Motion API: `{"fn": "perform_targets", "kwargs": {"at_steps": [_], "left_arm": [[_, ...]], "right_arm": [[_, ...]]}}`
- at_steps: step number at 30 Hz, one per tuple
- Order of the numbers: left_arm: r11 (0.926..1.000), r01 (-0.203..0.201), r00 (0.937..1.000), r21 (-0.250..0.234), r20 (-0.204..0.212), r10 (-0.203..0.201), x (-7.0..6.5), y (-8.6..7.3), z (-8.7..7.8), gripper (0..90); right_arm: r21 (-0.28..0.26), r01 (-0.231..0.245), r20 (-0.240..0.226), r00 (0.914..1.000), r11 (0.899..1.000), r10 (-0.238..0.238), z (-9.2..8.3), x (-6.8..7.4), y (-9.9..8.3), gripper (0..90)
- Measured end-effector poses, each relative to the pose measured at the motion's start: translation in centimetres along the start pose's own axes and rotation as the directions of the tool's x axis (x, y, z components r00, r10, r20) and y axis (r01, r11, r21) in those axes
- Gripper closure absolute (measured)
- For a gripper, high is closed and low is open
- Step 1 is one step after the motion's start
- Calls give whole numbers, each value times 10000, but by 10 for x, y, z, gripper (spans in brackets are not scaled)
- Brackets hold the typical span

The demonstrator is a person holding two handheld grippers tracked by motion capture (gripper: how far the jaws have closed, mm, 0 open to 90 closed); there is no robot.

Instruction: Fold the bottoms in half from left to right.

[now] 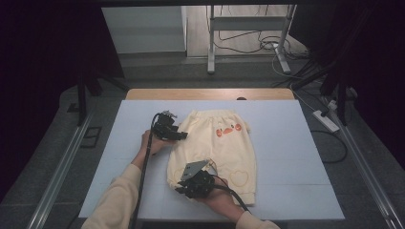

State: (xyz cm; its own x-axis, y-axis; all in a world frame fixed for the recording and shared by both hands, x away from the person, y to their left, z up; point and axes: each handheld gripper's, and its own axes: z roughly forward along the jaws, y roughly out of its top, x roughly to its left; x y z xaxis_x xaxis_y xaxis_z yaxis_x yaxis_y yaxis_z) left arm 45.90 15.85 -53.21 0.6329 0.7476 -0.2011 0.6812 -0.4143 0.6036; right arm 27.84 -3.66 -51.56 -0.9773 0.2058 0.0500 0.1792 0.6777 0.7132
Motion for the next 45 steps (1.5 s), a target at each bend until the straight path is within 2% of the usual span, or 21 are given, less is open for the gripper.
{"fn": "perform_targets", "kwargs": {"at_steps": [3,6,8,11,19,30,37,45], "left_arm": [[9999,115,9997,-85,229,-113,0,-1,0,458],[9999,150,9985,-39,518,-148,0,-2,0,638],[9999,157,9971,-20,738,-155,-1,-2,1,725],[10000,-46,9974,37,720,43,-4,0,-1,803],[9994,268,9920,-225,1242,-238,-2,1,-9,822],[9969,451,9854,-651,1671,-337,0,1,-21,824],[9955,457,9840,-834,1753,-305,0,2,-29,825],[9949,513,9835,-871,1777,-352,0,1,-32,826]], "right_arm": [[-4,-13,-14,10000,10000,13,0,0,0,778],[9,6,-4,10000,10000,-6,0,0,0,778],[13,21,-1,10000,10000,-21,0,0,0,778],[5,39,-2,10000,10000,-39,0,0,0,778],[-64,18,-68,10000,10000,-19,-2,-1,0,779],[-162,8,-127,9999,9999,-10,-4,0,2,779],[-451,28,-128,9999,9990,-33,-6,4,8,779],[-494,62,-169,9998,9988,-70,-8,4,9,780]]}}
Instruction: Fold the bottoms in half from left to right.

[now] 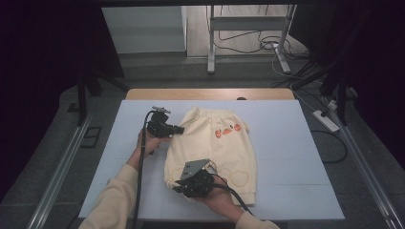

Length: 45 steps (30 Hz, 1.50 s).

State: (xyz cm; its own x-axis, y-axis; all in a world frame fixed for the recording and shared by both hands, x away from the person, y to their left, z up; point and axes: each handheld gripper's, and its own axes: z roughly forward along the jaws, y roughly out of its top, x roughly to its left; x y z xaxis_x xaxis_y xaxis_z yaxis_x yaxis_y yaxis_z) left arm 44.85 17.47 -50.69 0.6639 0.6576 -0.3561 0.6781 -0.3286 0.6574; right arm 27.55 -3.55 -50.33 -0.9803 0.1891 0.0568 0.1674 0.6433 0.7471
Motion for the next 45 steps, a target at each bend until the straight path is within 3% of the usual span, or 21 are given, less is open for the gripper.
{"fn": "perform_targets", "kwargs": {"at_steps": [7,13,31,40,45], "left_arm": [[9999,14,10000,-167,56,-13,-1,1,-5,827],[9977,76,9994,-668,356,-52,-4,5,-19,827],[9972,366,9977,-657,599,-327,-1,2,-19,827],[9925,425,9968,-1148,719,-344,-1,4,-37,827],[9924,524,9961,-1111,759,-441,2,3,-36,827]], "right_arm": [[-4,27,-14,10000,10000,-27,-1,0,1,781],[-757,380,129,9992,9964,-371,-6,7,7,784],[-601,201,-81,9998,9980,-206,-5,6,8,785],[-964,234,-181,9995,9951,-253,-4,8,21,785],[-1008,314,-192,9993,9944,-335,0,9,26,785]]}}
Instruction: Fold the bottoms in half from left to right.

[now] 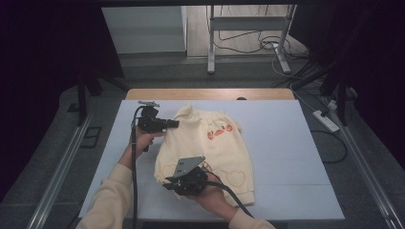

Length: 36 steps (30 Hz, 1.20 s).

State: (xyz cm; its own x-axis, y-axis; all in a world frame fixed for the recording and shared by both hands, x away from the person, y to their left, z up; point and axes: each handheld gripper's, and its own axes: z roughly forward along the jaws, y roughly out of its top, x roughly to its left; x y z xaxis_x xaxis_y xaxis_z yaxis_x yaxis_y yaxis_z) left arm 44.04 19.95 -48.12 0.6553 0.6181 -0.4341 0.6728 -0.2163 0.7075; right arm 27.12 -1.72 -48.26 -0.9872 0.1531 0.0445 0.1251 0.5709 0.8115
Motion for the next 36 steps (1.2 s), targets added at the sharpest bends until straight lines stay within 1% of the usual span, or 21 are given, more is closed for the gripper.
{"fn": "perform_targets", "kwargs": {"at_steps": [5,9,11,12,14,16,18,21,23,25,28,29,30,32,36], "left_arm": [[9999,121,9999,-23,-7,-121,4,-1,-1,827],[9999,53,10000,-138,-24,-54,2,1,-6,827],[9995,12,10000,-303,39,-11,-1,3,-11,827],[9992,-97,10000,-383,10,97,-2,5,-15,827],[9988,-117,9999,-484,-61,114,-3,6,-18,827],[9990,11,10000,-443,-35,-13,0,4,-18,827],[9993,178,9998,-328,6,-178,4,2,-15,827],[9989,316,9995,-341,63,-314,7,1,-15,827],[9987,267,9996,-438,36,-266,7,1,-19,827],[9978,238,9997,-620,70,-234,5,3,-26,827],[9943,149,9999,-1057,44,-145,1,6,-41,827],[9927,160,9998,-1192,103,-149,0,7,-45,827],[9923,156,9998,-1227,122,-142,-1,7,-46,827],[9940,110,9999,-1091,29,-107,-2,7,-44,827],[9954,206,9998,-937,-29,-210,-1,7,-36,827]], "right_arm": [[105,-32,-46,10000,9999,32,3,-2,-2,785],[30,-20,-88,10000,10000,21,5,-2,1,785],[-59,96,-97,9999,9999,-97,5,0,5,785],[-118,138,-112,9998,9998,-139,5,1,7,786],[-252,217,-153,9996,9994,-221,4,1,11,786],[-298,190,-154,9997,9994,-194,3,1,12,786],[-201,221,-147,9996,9996,-224,3,0,11,786],[-136,161,-116,9998,9998,-162,4,-1,9,786],[-146,116,-142,9998,9998,-118,5,-1,9,787],[-168,177,-184,9997,9997,-180,6,-1,11,787],[-402,228,-242,9994,9989,-237,9,2,21,787],[-467,303,-258,9992,9984,-315,10,4,24,787],[-519,415,-237,9988,9978,-428,9,5,27,787],[-500,514,-227,9984,9974,-526,8,7,28,787],[-313,348,-114,9993,9989,-351,3,3,19,788]]}}
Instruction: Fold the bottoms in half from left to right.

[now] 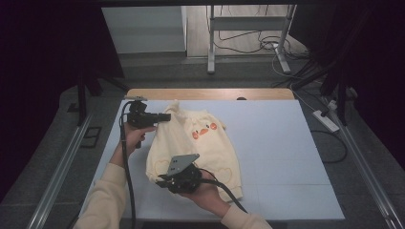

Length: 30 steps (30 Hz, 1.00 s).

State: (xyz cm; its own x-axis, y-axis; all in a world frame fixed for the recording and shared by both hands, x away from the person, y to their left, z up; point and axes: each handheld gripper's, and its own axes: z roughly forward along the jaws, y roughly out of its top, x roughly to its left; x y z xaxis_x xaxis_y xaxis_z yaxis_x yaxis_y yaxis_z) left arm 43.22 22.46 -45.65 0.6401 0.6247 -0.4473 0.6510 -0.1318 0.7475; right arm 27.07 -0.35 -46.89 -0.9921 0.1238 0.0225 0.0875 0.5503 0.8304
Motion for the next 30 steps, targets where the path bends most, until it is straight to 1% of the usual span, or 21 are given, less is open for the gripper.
{"fn": "perform_targets", "kwargs": {"at_steps": [1,11,15,21,23,25,30], "left_arm": [[10000,27,10000,22,-10,-27,0,0,1,827],[9998,136,9999,137,-96,-135,-1,-3,10,826],[9998,100,9998,193,-144,-97,-3,-3,16,826],[9997,33,9998,230,-211,-28,-8,-2,24,824],[9997,16,9999,231,-137,-13,-10,-1,28,824],[9995,-88,9998,303,-167,93,-12,0,31,824],[9991,-153,9998,398,-103,157,-17,2,41,824]], "right_arm": [[28,-98,24,9999,9999,98,-1,-1,-2,788],[176,-368,288,9989,9992,363,-16,-5,-17,790],[178,-399,353,9986,9990,392,-21,-5,-21,790],[45,-663,481,9967,9978,660,-33,-7,-28,790],[60,-698,550,9961,9975,693,-37,-7,-31,790],[65,-789,606,9951,9969,784,-42,-8,-34,790],[34,-946,730,9929,9955,941,-49,-9,-40,790]]}}
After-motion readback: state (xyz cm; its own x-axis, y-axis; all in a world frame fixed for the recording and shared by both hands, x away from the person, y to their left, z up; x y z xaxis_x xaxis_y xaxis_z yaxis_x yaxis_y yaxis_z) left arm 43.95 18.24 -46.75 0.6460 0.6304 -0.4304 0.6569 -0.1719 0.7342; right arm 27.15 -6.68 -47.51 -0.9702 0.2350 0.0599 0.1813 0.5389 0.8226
